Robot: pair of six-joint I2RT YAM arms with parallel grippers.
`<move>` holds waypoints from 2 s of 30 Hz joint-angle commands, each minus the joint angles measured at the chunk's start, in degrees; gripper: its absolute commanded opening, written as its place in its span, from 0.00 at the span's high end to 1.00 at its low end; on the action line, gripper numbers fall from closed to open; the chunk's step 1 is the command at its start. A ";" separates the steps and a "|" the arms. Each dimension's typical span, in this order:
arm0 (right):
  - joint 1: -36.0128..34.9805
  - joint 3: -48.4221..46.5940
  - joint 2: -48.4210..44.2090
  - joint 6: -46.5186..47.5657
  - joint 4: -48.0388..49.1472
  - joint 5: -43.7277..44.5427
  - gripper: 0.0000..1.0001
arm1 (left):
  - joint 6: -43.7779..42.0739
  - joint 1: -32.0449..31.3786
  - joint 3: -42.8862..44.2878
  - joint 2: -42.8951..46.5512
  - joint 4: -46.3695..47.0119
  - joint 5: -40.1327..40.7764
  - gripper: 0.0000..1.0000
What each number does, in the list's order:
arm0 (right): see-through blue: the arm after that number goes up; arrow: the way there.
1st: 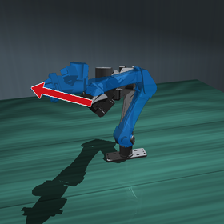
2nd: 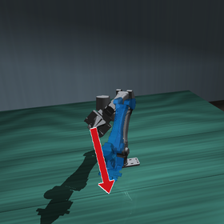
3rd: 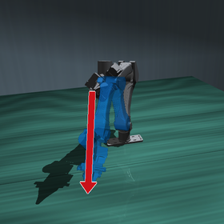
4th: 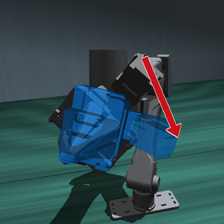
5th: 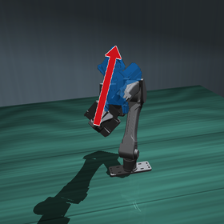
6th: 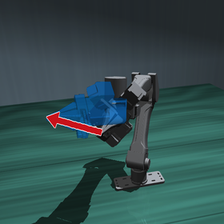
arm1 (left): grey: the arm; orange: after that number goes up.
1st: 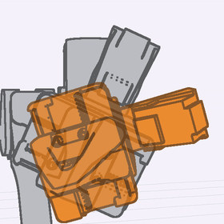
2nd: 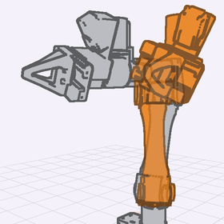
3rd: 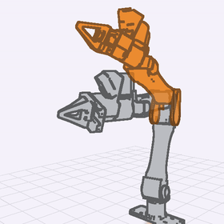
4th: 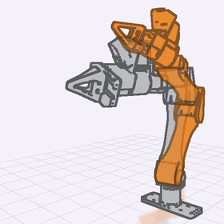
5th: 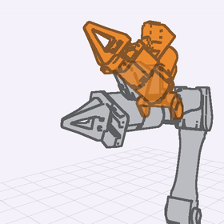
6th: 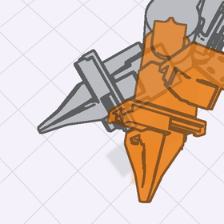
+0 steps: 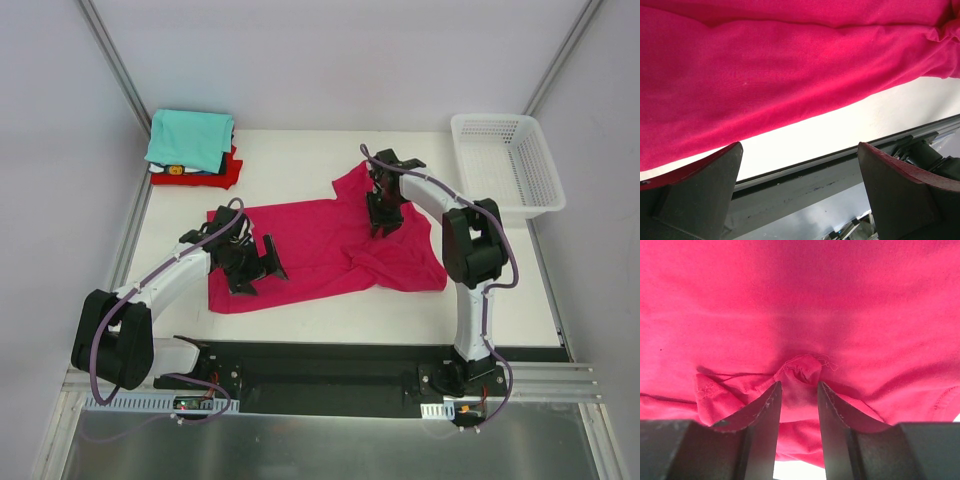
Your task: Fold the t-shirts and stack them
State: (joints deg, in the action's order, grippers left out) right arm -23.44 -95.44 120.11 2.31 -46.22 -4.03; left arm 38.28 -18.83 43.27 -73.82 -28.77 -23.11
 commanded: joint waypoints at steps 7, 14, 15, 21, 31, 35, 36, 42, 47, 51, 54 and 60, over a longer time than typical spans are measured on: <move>0.24 2.36 -0.41 0.33 0.34 -0.98 0.73 | -0.75 -0.68 0.94 0.08 -0.58 -0.35 0.01; 0.41 2.28 -1.11 0.16 -0.01 -0.54 0.96 | -0.84 -0.68 1.03 0.34 -0.58 -0.70 0.01; 0.50 2.19 -1.46 0.24 -0.10 -0.28 0.96 | -0.75 -0.68 1.03 0.26 -0.58 -0.70 0.01; 1.03 0.87 -2.69 0.68 -1.51 0.96 0.96 | -0.58 -0.68 1.03 0.17 -0.58 -0.70 0.01; 1.38 -1.68 -2.78 0.77 -3.09 1.83 0.97 | -0.40 -0.94 1.21 -0.01 -0.67 -0.62 0.01; 1.38 -2.82 -2.61 1.03 -4.06 2.54 0.97 | -0.31 -1.30 1.29 -0.01 -0.49 -0.27 0.01; 1.47 -2.91 -2.26 1.12 -4.06 2.54 0.98 | -0.31 -1.30 1.21 -0.35 -0.49 -0.27 0.01; 1.56 -5.80 -1.03 0.95 -4.41 1.23 0.99 | -0.40 -1.47 1.56 -0.53 -0.41 -0.44 0.01; 1.56 -9.24 -0.67 0.95 -6.34 1.22 0.99 | -0.40 -1.65 1.47 -0.62 -0.49 -0.18 0.01; 1.56 -8.98 -1.20 1.30 -6.34 1.66 0.99 | -0.40 -1.74 1.38 -0.62 -0.49 -0.27 0.01; 1.82 -8.36 -1.20 1.39 -6.43 1.92 0.99 | -0.31 -1.82 1.56 -0.71 -0.41 -0.35 0.01; 1.91 -5.81 -1.29 1.30 -5.55 3.41 0.98 | -0.40 -1.91 1.56 -0.88 -0.49 -0.18 0.01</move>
State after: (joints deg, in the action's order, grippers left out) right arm -21.93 -102.30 120.42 3.09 -50.35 -2.48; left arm 38.28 -19.94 43.27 -74.52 -28.75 -23.14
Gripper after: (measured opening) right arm 0.018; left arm 0.991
